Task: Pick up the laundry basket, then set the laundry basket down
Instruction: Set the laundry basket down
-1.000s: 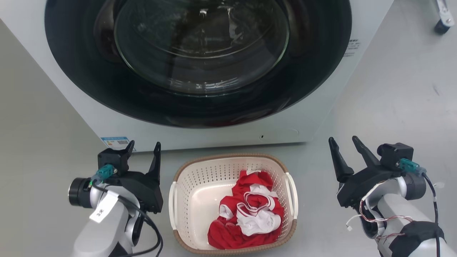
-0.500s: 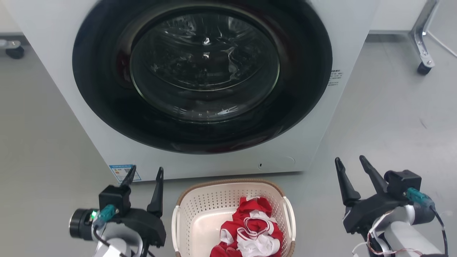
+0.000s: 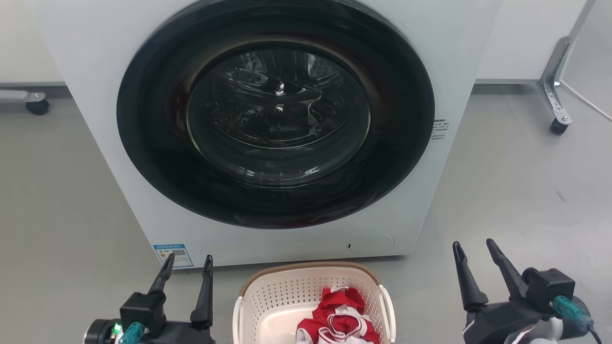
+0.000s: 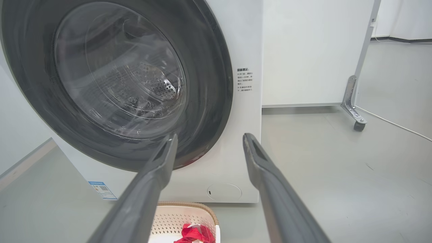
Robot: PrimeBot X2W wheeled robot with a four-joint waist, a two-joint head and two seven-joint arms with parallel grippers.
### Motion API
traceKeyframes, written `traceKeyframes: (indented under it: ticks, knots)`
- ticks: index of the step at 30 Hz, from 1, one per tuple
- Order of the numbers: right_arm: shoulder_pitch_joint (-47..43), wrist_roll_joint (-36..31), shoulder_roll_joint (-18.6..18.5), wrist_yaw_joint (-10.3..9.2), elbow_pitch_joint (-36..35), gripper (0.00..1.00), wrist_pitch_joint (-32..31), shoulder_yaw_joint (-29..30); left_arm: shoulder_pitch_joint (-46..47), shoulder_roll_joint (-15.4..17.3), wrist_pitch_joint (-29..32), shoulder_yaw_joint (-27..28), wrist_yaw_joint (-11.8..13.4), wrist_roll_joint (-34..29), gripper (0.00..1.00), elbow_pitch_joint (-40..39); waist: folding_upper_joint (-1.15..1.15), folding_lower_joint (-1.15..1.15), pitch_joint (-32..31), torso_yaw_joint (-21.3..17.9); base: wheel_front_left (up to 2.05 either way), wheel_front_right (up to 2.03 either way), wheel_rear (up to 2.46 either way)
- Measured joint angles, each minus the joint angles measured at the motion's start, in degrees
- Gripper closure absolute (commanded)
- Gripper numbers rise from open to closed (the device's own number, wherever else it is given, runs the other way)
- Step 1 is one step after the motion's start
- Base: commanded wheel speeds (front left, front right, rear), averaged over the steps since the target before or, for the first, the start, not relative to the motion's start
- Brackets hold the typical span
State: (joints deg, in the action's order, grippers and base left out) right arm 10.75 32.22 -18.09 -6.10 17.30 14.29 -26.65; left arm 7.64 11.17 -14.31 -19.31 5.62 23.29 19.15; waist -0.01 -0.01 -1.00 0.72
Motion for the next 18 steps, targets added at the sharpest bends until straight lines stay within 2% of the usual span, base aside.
traceKeyframes:
  ticks: [9,18]
  knots:
    - [-4.9,-3.0,0.0,-0.53,-7.3,0.0,0.0,2.7,-3.9,0.1,0.0,1.0,0.9,-1.8,0.0,-8.9,0.01,0.01,-0.7,-0.1,0.0,0.0,0.0]
    - [-6.8,-4.0,0.0,-0.94,-8.5,0.0,0.0,4.0,-6.4,0.1,0.7,2.1,1.0,-2.0,0.0,-11.5,0.01,0.01,-0.6,-0.2,0.0,0.0,0.0]
